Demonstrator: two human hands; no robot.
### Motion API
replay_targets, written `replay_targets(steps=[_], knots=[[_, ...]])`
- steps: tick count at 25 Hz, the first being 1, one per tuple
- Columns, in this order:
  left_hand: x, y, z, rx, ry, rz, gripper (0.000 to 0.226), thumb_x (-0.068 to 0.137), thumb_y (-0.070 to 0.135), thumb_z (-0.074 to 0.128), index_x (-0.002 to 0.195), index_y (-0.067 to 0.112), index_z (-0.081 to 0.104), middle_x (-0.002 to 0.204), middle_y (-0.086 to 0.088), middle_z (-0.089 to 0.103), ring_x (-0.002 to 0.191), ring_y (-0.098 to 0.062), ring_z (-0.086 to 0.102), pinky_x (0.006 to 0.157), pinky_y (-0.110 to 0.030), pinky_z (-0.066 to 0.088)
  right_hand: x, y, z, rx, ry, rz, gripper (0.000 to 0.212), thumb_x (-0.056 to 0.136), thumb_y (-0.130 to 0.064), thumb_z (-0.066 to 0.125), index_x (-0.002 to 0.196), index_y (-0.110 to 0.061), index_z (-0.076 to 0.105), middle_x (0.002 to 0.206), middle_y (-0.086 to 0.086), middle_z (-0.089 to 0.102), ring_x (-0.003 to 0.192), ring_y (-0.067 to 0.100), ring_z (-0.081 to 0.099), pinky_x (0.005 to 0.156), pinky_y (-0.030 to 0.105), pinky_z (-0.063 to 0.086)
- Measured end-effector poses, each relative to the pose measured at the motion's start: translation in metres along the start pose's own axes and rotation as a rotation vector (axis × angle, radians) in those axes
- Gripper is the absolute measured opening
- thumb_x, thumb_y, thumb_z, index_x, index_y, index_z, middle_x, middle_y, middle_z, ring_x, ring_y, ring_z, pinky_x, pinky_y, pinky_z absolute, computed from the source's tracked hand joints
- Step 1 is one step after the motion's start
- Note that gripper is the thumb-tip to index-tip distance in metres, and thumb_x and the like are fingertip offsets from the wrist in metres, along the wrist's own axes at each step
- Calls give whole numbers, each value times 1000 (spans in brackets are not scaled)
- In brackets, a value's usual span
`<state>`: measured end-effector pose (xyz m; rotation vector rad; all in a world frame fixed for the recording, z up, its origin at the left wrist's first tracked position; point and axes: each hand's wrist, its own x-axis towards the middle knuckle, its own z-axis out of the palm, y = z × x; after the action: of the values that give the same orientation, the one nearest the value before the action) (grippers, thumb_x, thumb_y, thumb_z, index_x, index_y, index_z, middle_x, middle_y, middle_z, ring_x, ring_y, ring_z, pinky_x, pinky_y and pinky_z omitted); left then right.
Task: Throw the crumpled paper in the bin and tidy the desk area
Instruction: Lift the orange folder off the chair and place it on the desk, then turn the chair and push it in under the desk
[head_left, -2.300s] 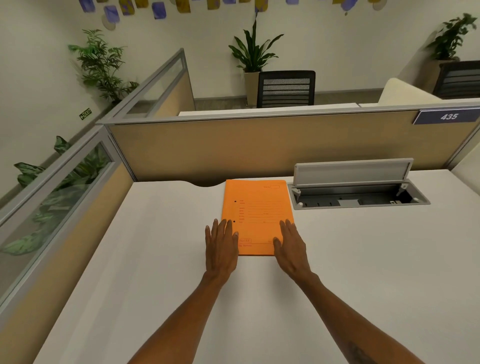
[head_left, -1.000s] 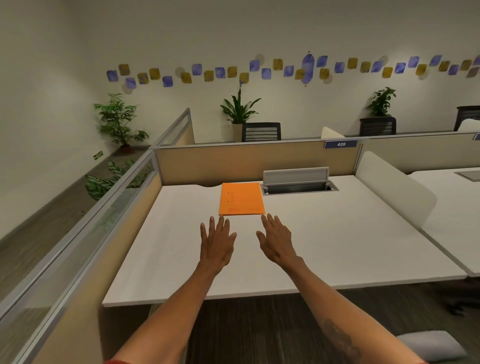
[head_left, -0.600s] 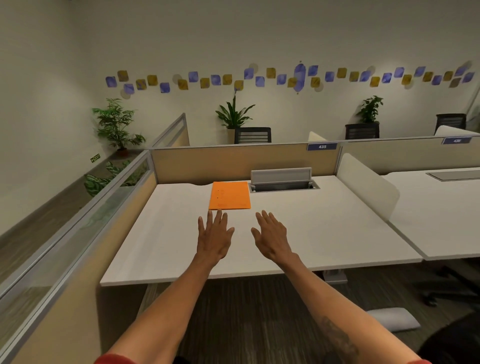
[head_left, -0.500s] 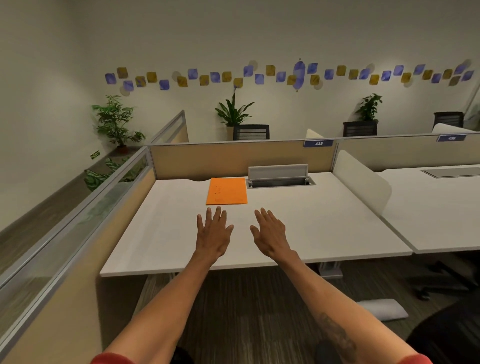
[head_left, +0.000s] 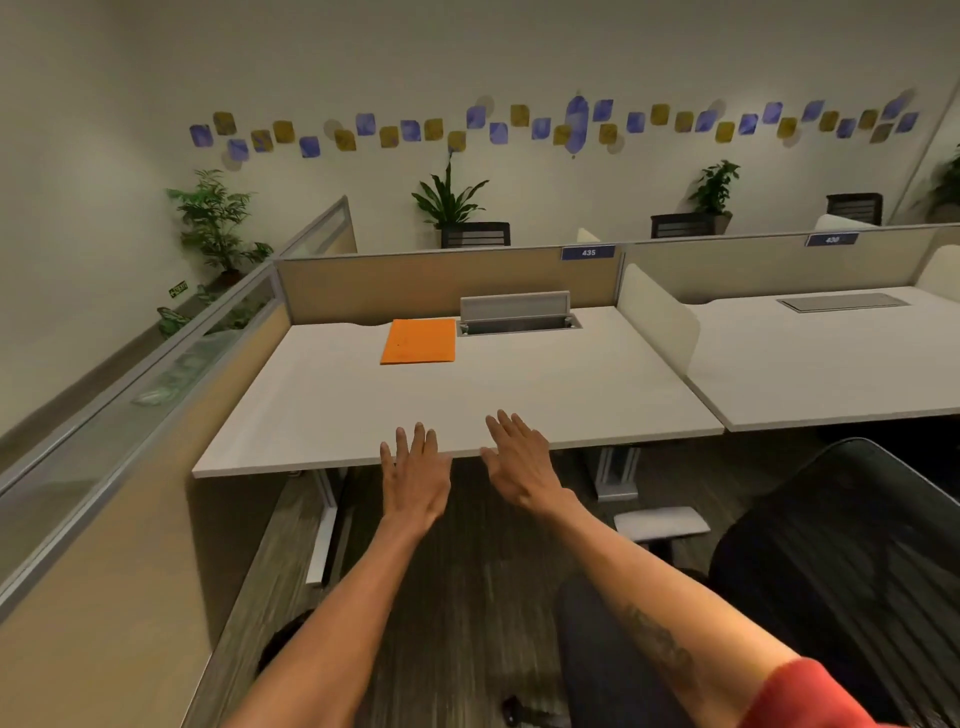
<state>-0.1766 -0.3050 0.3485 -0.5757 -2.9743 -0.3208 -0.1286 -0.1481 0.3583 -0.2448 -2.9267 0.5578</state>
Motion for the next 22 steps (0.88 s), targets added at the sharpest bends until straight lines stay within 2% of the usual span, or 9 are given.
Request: replay_targets(steps=[6, 11, 15, 22], knots=[[-74, 43, 4, -49, -4, -51, 55, 107, 39, 21, 157, 16, 18, 166, -6, 9, 153, -30, 0, 122, -54, 0, -69, 25, -8, 18, -7, -25, 57, 106, -41, 31, 156, -17, 18, 165, 7, 11, 152, 27, 7, 122, 51, 11], [-149, 86, 12, -80, 7, -91, 55, 107, 40, 19, 156, 16, 20, 165, -6, 12, 152, -30, 2, 123, -54, 1, -148, 53, -23, 57, 33, -92, 54, 105, -40, 33, 153, -16, 27, 163, 6, 20, 151, 25, 15, 121, 52, 16], [-215, 133, 22, -91, 20, -145, 55, 106, 41, 20, 156, 17, 22, 165, -6, 14, 152, -30, 5, 123, -53, 4, -219, 94, -39, 70, 2, -87, 56, 105, -43, 30, 155, -18, 24, 164, 5, 16, 152, 24, 12, 122, 50, 14], [-290, 229, 32, -129, -29, -151, 56, 106, 41, 23, 155, 15, 25, 164, -7, 18, 152, -31, 8, 122, -52, 5, -312, 178, -81, 26, -8, -47, 57, 105, -42, 33, 155, -16, 25, 163, 8, 20, 151, 26, 16, 120, 50, 19]])
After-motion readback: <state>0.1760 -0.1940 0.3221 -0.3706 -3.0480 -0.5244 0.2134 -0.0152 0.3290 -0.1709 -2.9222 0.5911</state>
